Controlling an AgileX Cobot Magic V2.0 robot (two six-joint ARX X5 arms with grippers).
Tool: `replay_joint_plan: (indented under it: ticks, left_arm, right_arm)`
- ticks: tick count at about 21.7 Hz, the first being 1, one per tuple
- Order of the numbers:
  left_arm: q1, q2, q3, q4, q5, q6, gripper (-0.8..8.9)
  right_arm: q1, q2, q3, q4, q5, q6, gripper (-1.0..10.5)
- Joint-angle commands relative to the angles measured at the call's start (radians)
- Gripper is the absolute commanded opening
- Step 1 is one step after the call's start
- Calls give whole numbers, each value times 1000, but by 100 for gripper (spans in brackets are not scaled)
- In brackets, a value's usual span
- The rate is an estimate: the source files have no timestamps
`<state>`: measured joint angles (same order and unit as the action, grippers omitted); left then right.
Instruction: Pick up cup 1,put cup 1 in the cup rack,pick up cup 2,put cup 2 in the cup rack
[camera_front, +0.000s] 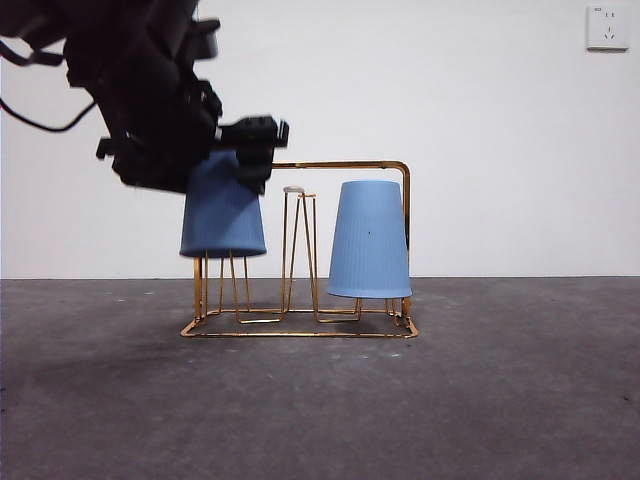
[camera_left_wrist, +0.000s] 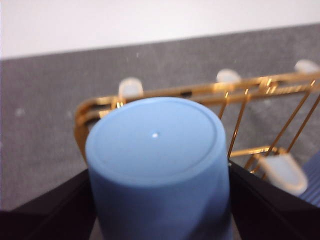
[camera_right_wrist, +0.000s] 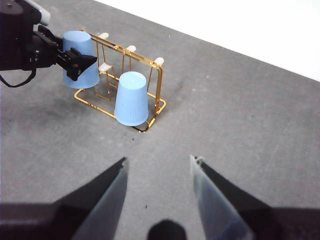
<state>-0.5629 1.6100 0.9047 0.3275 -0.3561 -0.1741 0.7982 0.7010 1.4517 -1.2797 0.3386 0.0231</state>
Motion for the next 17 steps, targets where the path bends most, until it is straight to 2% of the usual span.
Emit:
replay_joint_plan:
  ticks: [1, 11, 15, 16, 17]
  left_arm:
    - [3, 28, -6, 0, -3, -35, -6]
    - [1, 87, -6, -87, -3, -59, -6]
    - [1, 103, -6, -180, 1, -96, 3]
    - [2, 103, -6, -208, 24, -105, 47]
    - [4, 103, -6, -224, 48, -105, 176]
  right_arm:
    - [0, -5, -8, -3, 10, 11, 217]
    - [0, -5, -8, -3, 11, 11, 217]
    - [0, -5, -8, -3, 11, 11, 217]
    - [0, -5, -8, -3, 11, 11, 217]
    - [0, -5, -8, -2, 11, 9, 217]
